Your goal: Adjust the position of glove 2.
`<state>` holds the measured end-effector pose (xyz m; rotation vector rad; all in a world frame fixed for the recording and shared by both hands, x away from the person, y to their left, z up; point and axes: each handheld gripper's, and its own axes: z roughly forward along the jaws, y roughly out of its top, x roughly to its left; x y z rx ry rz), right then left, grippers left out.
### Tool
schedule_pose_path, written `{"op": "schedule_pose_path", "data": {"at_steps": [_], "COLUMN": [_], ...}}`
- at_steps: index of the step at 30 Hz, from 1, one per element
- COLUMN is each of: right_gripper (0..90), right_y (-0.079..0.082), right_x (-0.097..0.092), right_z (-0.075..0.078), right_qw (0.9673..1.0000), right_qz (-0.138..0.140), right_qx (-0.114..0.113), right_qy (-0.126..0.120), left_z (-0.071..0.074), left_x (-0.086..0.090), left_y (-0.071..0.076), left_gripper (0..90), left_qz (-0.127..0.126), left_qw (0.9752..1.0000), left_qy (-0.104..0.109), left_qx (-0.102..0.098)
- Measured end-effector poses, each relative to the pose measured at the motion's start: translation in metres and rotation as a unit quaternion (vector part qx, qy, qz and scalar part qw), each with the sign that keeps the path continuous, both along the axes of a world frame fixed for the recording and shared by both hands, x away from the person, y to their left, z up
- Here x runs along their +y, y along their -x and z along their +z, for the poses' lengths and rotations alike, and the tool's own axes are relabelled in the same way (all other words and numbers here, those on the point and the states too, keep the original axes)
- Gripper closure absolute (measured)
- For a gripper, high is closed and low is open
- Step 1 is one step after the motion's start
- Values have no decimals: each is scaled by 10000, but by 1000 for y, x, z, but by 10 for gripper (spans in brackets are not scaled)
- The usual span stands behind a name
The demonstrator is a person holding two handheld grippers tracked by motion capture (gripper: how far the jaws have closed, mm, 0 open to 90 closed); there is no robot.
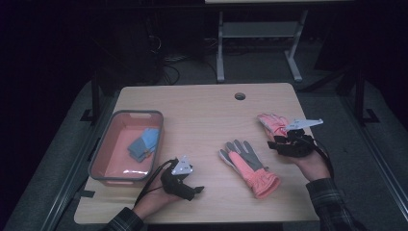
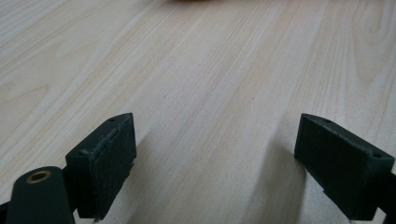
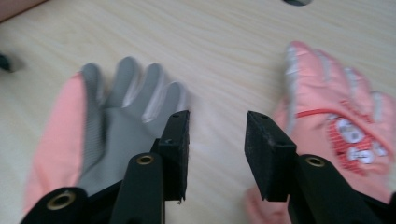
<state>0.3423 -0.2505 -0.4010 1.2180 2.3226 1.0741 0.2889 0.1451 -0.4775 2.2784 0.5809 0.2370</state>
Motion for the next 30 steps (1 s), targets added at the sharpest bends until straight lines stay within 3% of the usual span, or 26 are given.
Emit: {"op": "schedule_pose_path", "data": {"at_steps": [6,16,19,23,26,30], "right_gripper": [549,488,469,458,460,470], "right_y": [-22,-46,-57,-61,-61,-64], "right_x": [-17,-37,-43,-48,-50,-48], "right_z": [1,-4,-13,-21,-26,-33], "right_qw": [9994,9983,9972,9962,9961,9960], "right_qz": [-344,-587,-721,-787,-785,-743], "right_qx": [-59,42,176,320,397,504], "right_qy": [65,45,63,170,36,54], "left_z": [0,0,0,0,0,0], "left_x": [0,0,0,0,0,0], "left_y": [0,0,0,0,0,0], "left_gripper": [122,122,122,122,122,122], "left_qz": [-3,-24,-29,-27,-28,-28], "left_qw": [10000,10000,10000,10000,10000,10000], "left_qy": [2,-1,3,4,1,4], "left_qx": [1,1,5,5,4,4]}}
